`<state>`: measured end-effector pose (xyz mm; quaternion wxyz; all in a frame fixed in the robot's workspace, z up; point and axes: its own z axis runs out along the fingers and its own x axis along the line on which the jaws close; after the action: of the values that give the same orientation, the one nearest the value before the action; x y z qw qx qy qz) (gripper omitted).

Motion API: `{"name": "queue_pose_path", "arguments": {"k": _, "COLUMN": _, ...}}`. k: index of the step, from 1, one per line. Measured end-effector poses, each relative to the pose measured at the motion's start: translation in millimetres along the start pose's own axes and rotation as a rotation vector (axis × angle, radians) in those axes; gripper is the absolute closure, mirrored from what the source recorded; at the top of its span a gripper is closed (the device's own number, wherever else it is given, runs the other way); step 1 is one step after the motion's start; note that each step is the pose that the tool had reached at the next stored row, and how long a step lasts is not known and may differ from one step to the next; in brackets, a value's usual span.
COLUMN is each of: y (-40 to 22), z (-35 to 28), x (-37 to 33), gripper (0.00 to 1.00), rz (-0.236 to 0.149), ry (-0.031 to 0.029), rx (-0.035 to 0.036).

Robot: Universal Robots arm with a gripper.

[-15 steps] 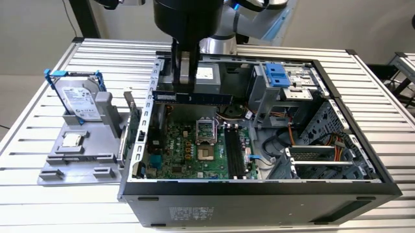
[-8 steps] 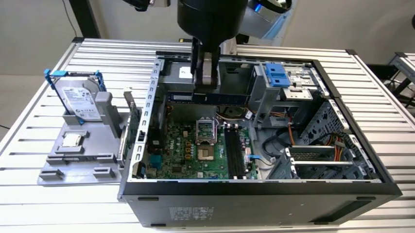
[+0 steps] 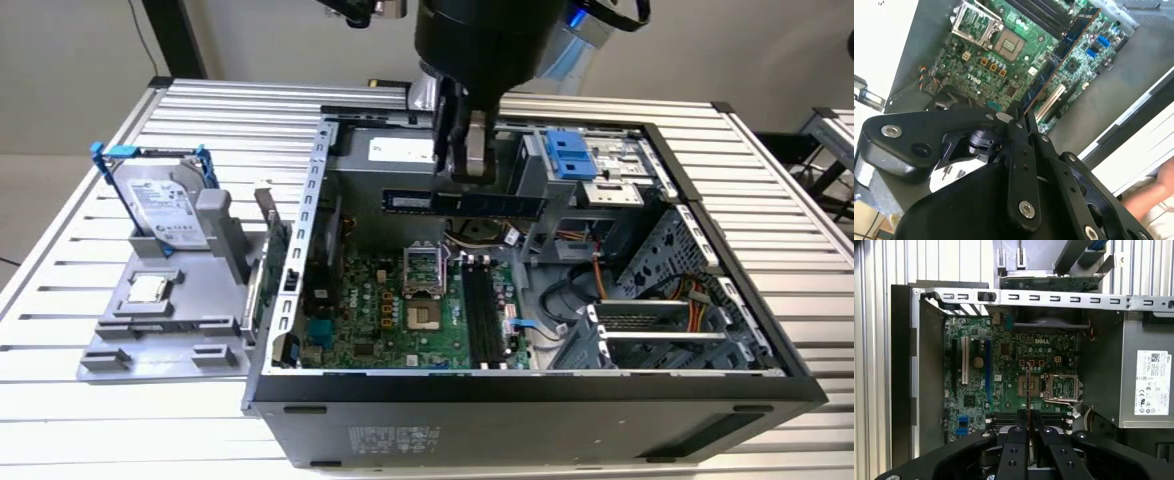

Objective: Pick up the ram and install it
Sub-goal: 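Pick up the ram and move it above insertion slot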

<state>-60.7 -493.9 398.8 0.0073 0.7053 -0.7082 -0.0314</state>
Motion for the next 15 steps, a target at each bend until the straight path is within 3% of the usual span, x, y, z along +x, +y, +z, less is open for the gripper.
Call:
{"name": "queue_pose_path", "arguments": {"k": 11, "y": -38.4, "z": -0.7, "x": -0.1, "gripper": 1.00, "rz": 0.000, "ry": -0.0001, "rx": 0.0000}}
{"name": "queue_pose_path", "arguments": {"k": 15, "y": -49.0, "z": -0.8, "x": -0.1, "gripper": 1.00, "rz": 0.000, "ry": 0.0001, "rx": 0.0036}}
